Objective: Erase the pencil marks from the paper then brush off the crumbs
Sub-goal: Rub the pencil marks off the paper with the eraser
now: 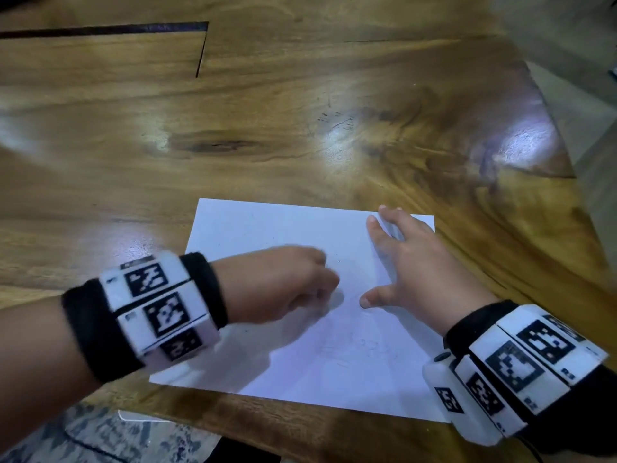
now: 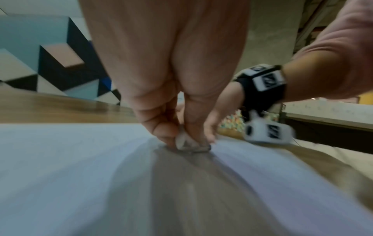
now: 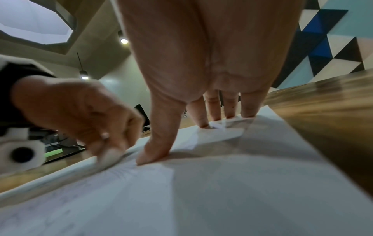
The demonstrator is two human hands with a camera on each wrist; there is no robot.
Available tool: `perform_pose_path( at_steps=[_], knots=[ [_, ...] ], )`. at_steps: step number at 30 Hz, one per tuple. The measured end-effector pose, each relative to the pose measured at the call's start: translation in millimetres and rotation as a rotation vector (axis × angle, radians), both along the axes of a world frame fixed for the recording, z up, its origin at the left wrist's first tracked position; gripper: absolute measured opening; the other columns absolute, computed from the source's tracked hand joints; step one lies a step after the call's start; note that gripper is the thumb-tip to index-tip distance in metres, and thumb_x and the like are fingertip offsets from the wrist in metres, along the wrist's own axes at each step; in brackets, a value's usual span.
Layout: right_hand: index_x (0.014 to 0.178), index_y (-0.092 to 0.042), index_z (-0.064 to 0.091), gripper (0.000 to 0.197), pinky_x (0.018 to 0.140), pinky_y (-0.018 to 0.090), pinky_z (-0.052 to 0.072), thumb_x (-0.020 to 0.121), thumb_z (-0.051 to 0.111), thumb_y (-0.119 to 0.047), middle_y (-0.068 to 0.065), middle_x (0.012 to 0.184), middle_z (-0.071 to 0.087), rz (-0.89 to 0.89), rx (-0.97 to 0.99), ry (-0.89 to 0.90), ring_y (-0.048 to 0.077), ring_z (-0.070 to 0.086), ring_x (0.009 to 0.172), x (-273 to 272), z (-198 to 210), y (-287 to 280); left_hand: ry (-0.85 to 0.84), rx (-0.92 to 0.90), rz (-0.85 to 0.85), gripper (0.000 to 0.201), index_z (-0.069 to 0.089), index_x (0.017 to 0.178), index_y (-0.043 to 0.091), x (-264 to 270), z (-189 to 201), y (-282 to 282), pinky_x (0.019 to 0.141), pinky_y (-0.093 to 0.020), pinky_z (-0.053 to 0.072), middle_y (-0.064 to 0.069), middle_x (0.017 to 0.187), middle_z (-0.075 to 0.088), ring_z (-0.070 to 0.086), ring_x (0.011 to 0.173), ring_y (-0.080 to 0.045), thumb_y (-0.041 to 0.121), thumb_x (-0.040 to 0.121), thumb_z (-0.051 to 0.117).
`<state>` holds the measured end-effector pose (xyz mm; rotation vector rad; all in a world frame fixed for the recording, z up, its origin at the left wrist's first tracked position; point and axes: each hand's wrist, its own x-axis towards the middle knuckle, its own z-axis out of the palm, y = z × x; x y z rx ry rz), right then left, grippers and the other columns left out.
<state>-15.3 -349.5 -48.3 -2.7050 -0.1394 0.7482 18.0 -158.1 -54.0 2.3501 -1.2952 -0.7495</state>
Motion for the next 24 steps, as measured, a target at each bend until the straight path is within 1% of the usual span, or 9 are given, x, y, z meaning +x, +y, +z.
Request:
perform_pose_path(
  at_steps=[2, 5, 7, 9, 11, 14, 18, 21, 24],
  knots=[
    [0.148, -0.023, 0.001, 0.109, 0.114, 0.023, 0.006, 0.069, 0.073, -0.046, -0.009, 0.155, -0.012, 0.000, -0.001, -0.003, 0.012, -0.010, 0.143, 0, 0, 0, -0.079, -0.023, 0.073, 0.004, 0.057, 0.082, 0.011, 21, 0, -20, 0.062, -0.027, 0.035, -0.004, 0.080, 0.050, 0.051, 0.071, -0.024, 0.009, 0.082, 0.053],
    [0.148, -0.023, 0.001, 0.109, 0.114, 0.023, 0.006, 0.070, 0.073, -0.046, -0.009, 0.155, -0.012, 0.000, -0.001, 0.002, 0.012, -0.010, 0.143, 0, 0, 0, -0.118, 0.015, 0.168, 0.009, 0.057, 0.088, 0.009, 35, -1, -37, 0.064, -0.032, 0.041, -0.008, 0.086, 0.052, 0.053, 0.074, -0.027, 0.006, 0.081, 0.052],
    [0.148, -0.022, 0.001, 0.109, 0.113, 0.022, 0.005, 0.070, 0.073, -0.046, -0.009, 0.155, -0.013, 0.001, 0.004, -0.003, 0.011, -0.011, 0.143, 0, 0, 0, -0.089, -0.006, 0.114, 0.012, 0.055, 0.079, 0.012, 21, 0, -28, 0.063, -0.034, 0.042, -0.005, 0.079, 0.049, 0.053, 0.072, -0.027, 0.014, 0.080, 0.043],
    [0.148, -0.022, 0.001, 0.108, 0.113, 0.021, 0.004, 0.070, 0.073, -0.045, -0.009, 0.155, -0.013, -0.003, 0.016, -0.004, 0.011, -0.012, 0.143, 0, -1, -1, -0.029, -0.008, 0.066, 0.025, 0.053, 0.073, 0.014, -3, 3, -13, 0.062, -0.036, 0.043, -0.004, 0.076, 0.048, 0.050, 0.069, -0.025, 0.027, 0.077, 0.033],
    [0.148, -0.023, 0.000, 0.107, 0.113, 0.021, 0.003, 0.072, 0.072, -0.044, -0.010, 0.155, -0.015, -0.006, 0.035, 0.007, 0.010, -0.014, 0.142, 0, -2, -2, -0.011, 0.029, 0.087, 0.030, 0.055, 0.077, 0.014, -20, 5, -3, 0.064, -0.039, 0.044, -0.003, 0.079, 0.047, 0.050, 0.071, -0.023, 0.029, 0.077, 0.029],
    [0.148, -0.024, -0.003, 0.107, 0.114, 0.024, -0.001, 0.073, 0.071, -0.044, -0.010, 0.154, -0.020, 0.012, 0.026, 0.016, 0.009, -0.019, 0.142, -2, -3, -11, -0.057, 0.032, 0.107, 0.023, 0.057, 0.082, 0.016, -24, 5, -2, 0.062, -0.042, 0.046, -0.003, 0.079, 0.047, 0.049, 0.070, -0.023, 0.018, 0.075, 0.035],
    [0.147, -0.023, -0.006, 0.113, 0.117, 0.026, -0.004, 0.070, 0.073, -0.044, -0.009, 0.152, -0.027, -0.060, -0.006, 0.039, 0.008, -0.021, 0.141, -7, -3, -29, 0.002, 0.062, 0.141, 0.014, 0.059, 0.081, 0.017, -21, 5, -2, 0.065, -0.040, 0.047, -0.003, 0.081, 0.051, 0.054, 0.071, -0.022, 0.009, 0.078, 0.047],
    [0.146, -0.021, -0.011, 0.115, 0.113, 0.027, -0.009, 0.071, 0.072, -0.046, -0.007, 0.151, -0.030, -0.038, -0.031, 0.062, 0.009, -0.023, 0.140, -9, -5, -32, 0.027, 0.137, 0.092, 0.017, 0.063, 0.079, 0.019, -6, 8, -11, 0.068, -0.033, 0.047, 0.002, 0.078, 0.055, 0.056, 0.073, -0.017, 0.005, 0.075, 0.056],
    [0.146, -0.021, -0.012, 0.114, 0.114, 0.030, -0.009, 0.072, 0.070, -0.048, -0.006, 0.151, -0.030, -0.025, -0.067, 0.058, 0.011, -0.023, 0.141, -8, -5, -30, -0.022, 0.141, 0.076, 0.015, 0.067, 0.083, 0.019, 27, 14, -40, 0.063, -0.024, 0.041, 0.002, 0.075, 0.061, 0.052, 0.071, -0.017, 0.009, 0.074, 0.062]
  ],
)
